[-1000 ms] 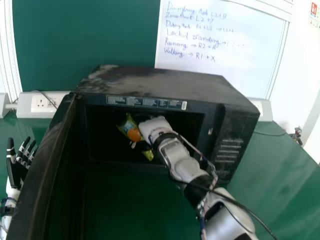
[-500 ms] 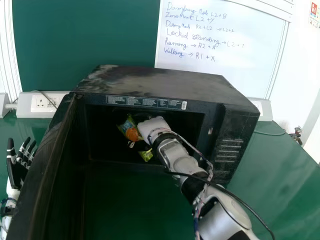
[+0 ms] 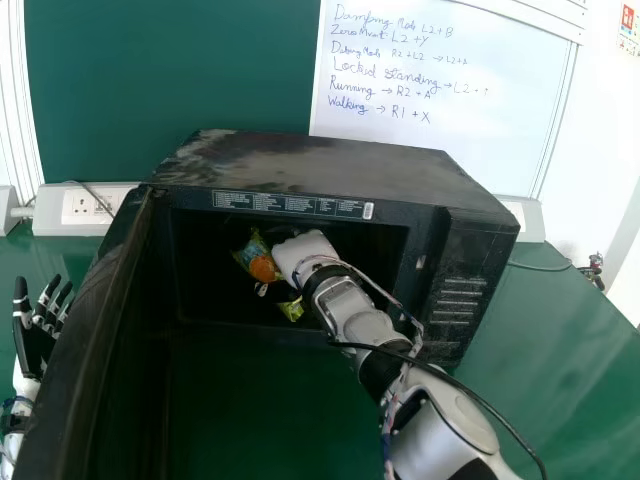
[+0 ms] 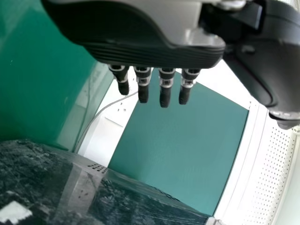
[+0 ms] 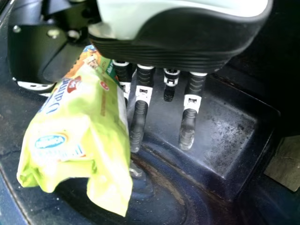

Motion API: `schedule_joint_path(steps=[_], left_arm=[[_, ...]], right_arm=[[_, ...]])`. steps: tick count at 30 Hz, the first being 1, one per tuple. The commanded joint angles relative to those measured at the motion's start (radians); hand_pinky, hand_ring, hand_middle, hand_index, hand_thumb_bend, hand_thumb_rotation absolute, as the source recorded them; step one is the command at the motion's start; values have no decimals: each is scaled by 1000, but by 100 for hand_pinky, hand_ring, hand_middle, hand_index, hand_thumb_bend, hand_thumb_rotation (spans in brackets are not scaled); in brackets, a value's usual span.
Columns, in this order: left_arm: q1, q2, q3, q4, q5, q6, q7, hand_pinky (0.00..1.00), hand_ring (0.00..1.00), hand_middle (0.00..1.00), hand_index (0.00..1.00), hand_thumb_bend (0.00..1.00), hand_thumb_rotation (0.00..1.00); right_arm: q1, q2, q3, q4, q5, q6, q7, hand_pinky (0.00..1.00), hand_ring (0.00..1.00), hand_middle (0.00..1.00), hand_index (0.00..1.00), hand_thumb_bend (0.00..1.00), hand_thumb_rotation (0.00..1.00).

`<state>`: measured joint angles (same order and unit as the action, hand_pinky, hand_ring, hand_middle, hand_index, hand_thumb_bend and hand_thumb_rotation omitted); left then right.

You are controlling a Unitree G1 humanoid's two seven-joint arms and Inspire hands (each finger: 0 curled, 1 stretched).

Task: Put biscuit inside oven

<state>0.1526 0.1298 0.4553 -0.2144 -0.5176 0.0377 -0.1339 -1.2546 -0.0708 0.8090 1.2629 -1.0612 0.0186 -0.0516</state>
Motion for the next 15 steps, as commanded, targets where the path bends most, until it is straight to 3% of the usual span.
schedule_joint_path(steps=[1,7,10,14,15], left_arm=[[11,-2,-3,-22,1,3,2,82,87,88,92,99,61],[45,-10,-7,-58,-4,8,4,81,87,88,93,99,61],[58,-9,-7,-73,-9,17,3,82,88,89,93,99,62],[66,-13,-7,-83,-21,21,2,82,88,89,93,98,61],[67,-15,-8,-87,-22,24,4,82,88,89,93,98,61]], right_arm=[[-44,2,6,5,7,-5,-20,44,45,43,52,53,0],[-53,-4,23,19,-1,-5,-48,41,44,42,52,53,0],[-59,-4,22,27,7,-6,-61,38,41,47,49,53,0],[-76,1,23,45,8,-2,-51,29,33,47,49,53,0],[-79,1,22,49,11,-3,-49,33,37,48,49,53,0]])
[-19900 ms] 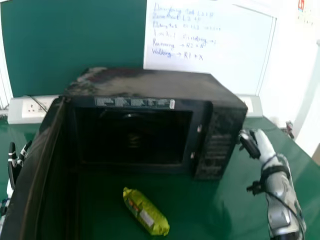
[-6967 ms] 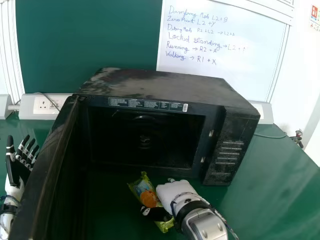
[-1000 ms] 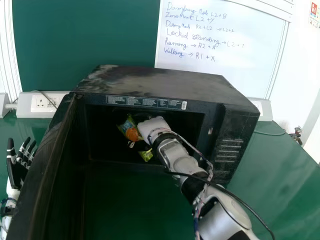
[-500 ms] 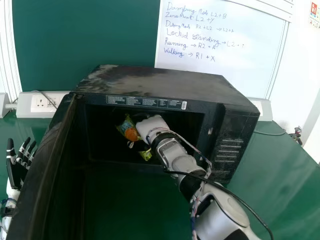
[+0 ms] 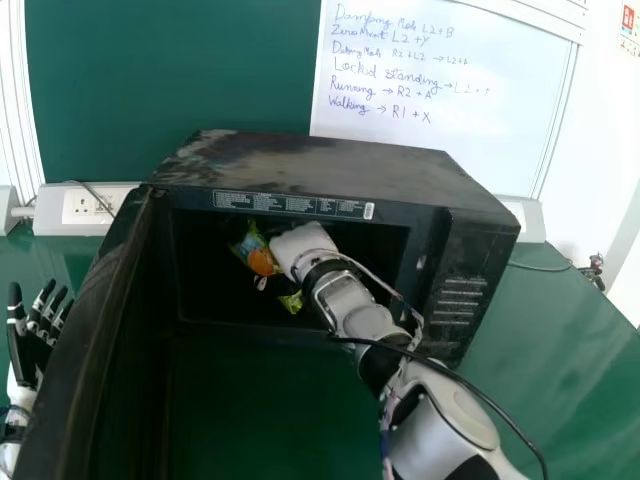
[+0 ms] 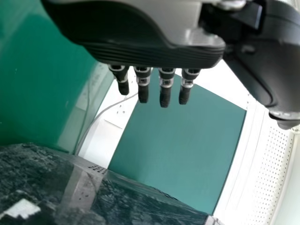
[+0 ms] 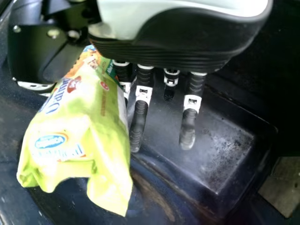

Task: Put biscuit inside oven

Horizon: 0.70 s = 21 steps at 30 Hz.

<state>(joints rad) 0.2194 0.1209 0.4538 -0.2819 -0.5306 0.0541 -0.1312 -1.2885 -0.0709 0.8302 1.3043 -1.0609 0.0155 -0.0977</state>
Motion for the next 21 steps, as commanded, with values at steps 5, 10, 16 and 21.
schedule_joint_path(steps=[5,10,16,21], left_arm=[[8,-11,-10,-33,-6,12,6,83,88,90,93,98,61],[18,-17,-17,-46,3,9,13,83,88,89,93,97,62],[30,-24,-18,-65,-10,17,14,83,88,90,94,96,61],[35,-29,-17,-79,-15,28,17,83,88,90,93,97,61]], right_arm=[[-53,4,-8,21,23,2,-2,35,38,47,49,53,0],[-56,7,0,27,23,6,-8,36,38,48,49,53,0],[-55,10,1,29,26,2,-15,29,33,47,49,53,0],[-54,11,-1,28,30,2,-24,41,44,43,52,53,0]])
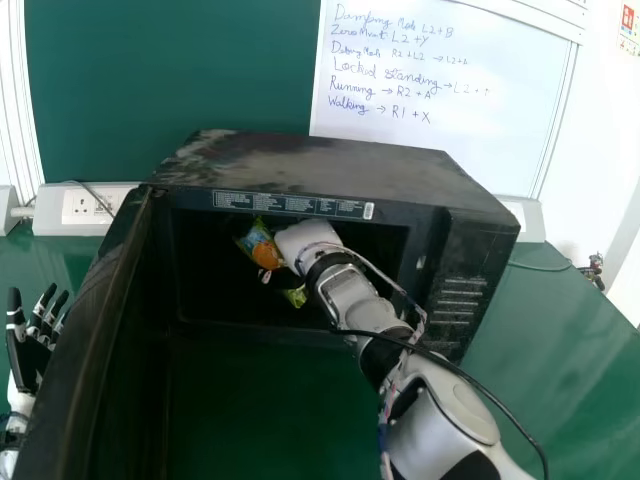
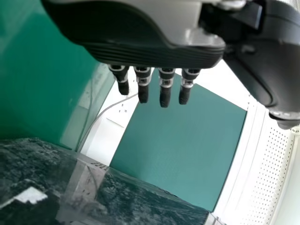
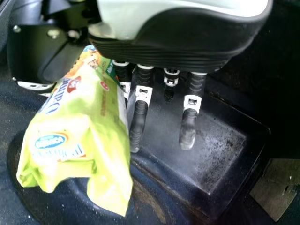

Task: Put biscuit inside oven

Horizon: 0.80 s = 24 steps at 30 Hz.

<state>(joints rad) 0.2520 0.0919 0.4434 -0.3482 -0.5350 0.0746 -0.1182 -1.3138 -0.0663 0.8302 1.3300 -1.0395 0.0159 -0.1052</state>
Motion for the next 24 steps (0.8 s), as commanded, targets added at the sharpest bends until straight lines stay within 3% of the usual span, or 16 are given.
schedule_joint_path(steps=[1,6,16,19,22,24], left_arm=[[4,0,-7,-15,-7,7,2,83,88,90,93,96,62],[12,-2,-8,-21,-2,4,-2,83,89,90,94,96,62],[28,-14,-10,-42,-2,5,6,82,87,89,93,96,61],[30,-14,-12,-48,2,8,9,82,87,89,93,96,61],[32,-13,-14,-50,5,8,12,82,87,89,93,96,62],[31,-15,-15,-50,4,8,15,82,87,89,92,97,61]], right_arm=[[-29,7,-2,3,9,4,-17,43,46,43,52,53,0],[-33,8,11,6,-1,12,-15,39,43,42,52,53,0],[-36,12,26,11,-8,45,-43,43,47,42,52,53,0],[-27,13,36,11,-19,71,-104,38,44,41,51,53,0],[-22,14,52,15,-33,83,-135,34,41,47,49,53,0],[-20,16,50,17,-30,83,-138,38,45,49,67,56,0]])
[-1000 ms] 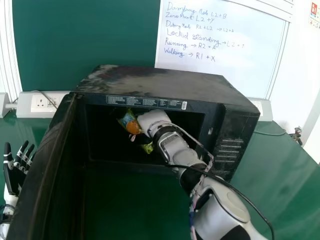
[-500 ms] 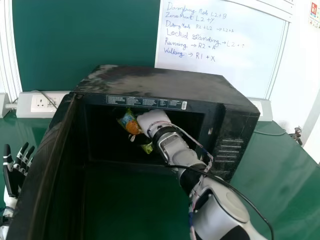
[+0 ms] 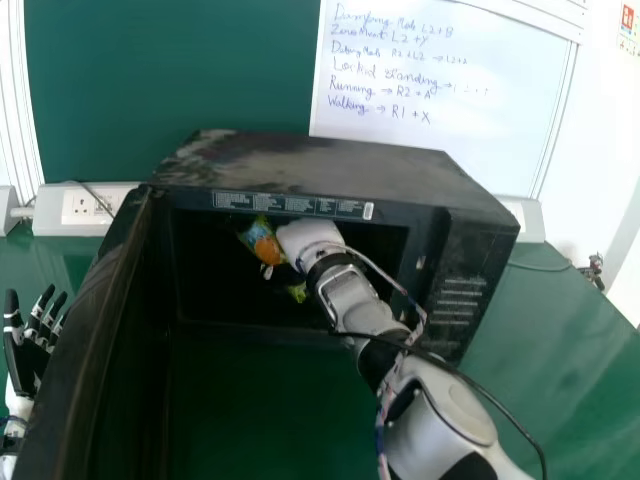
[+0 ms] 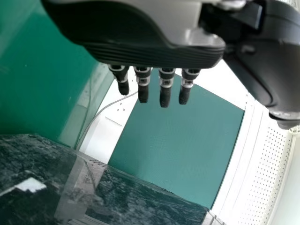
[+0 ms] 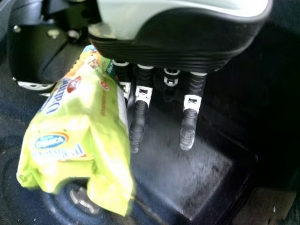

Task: Put biscuit inside oven

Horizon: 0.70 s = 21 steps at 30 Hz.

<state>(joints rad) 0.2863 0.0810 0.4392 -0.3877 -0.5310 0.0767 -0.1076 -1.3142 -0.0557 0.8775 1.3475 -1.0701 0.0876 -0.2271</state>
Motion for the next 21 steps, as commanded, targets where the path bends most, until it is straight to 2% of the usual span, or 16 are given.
schedule_joint_path(steps=[1,5,9,19,21], left_arm=[[-4,-4,-12,-10,-1,5,4,82,87,89,92,97,61],[-6,1,-12,-4,-2,1,-3,83,88,90,93,96,61],[-12,6,-9,7,-3,0,-7,83,88,90,93,96,61],[-15,12,-7,8,-5,6,-6,82,88,90,94,97,62],[-14,11,-6,9,-11,6,-9,83,88,90,94,96,62]], right_arm=[[-19,6,2,0,2,11,-17,41,48,49,70,57,0],[-18,9,-3,-1,10,11,-5,48,55,49,71,57,0],[-23,13,4,0,6,19,28,47,53,49,75,57,0],[-26,14,-12,-7,27,19,56,41,48,49,72,57,0],[-31,12,-7,-7,22,17,67,43,49,49,73,57,0]])
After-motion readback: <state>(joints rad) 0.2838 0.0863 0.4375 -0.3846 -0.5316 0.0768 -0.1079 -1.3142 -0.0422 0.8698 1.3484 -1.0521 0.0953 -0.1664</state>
